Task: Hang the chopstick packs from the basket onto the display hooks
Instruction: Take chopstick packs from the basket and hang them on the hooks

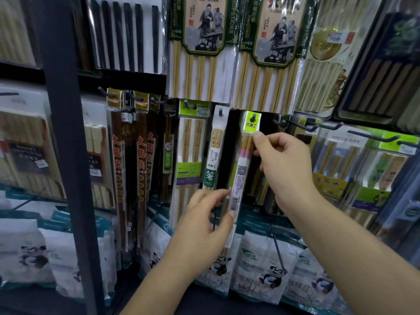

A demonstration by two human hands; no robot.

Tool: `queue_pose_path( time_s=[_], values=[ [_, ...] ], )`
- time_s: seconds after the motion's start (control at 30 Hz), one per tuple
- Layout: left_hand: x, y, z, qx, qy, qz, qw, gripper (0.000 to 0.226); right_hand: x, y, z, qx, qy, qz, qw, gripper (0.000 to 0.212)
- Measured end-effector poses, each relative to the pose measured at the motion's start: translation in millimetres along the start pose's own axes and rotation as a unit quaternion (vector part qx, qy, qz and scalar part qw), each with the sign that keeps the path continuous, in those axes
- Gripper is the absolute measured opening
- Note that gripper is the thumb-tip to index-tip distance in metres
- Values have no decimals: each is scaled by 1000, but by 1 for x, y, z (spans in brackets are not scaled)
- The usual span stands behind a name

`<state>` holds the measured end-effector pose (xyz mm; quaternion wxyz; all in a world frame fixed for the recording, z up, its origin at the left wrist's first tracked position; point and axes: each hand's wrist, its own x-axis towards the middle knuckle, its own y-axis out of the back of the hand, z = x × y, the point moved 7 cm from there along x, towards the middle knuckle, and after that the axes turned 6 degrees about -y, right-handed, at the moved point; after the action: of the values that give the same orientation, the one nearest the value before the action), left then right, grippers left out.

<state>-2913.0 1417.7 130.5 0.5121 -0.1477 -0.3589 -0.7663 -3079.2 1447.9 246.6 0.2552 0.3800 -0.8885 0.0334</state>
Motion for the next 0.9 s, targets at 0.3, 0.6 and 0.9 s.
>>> queue_pose_path(
  time_s=[0.3, 0.6, 0.9],
  values=[
    [25, -14, 6, -126, 72, 1, 989, 85, -21, -10, 47, -60, 35, -137, 988, 41],
    [99, -34, 21, -235, 116, 40, 964, 88, -6, -48, 76, 11, -19, -214, 977, 74],
    [128, -41, 8, -244, 150, 78, 955, 64, 22, -72, 89, 107, -55, -210, 970, 73]
  ],
)
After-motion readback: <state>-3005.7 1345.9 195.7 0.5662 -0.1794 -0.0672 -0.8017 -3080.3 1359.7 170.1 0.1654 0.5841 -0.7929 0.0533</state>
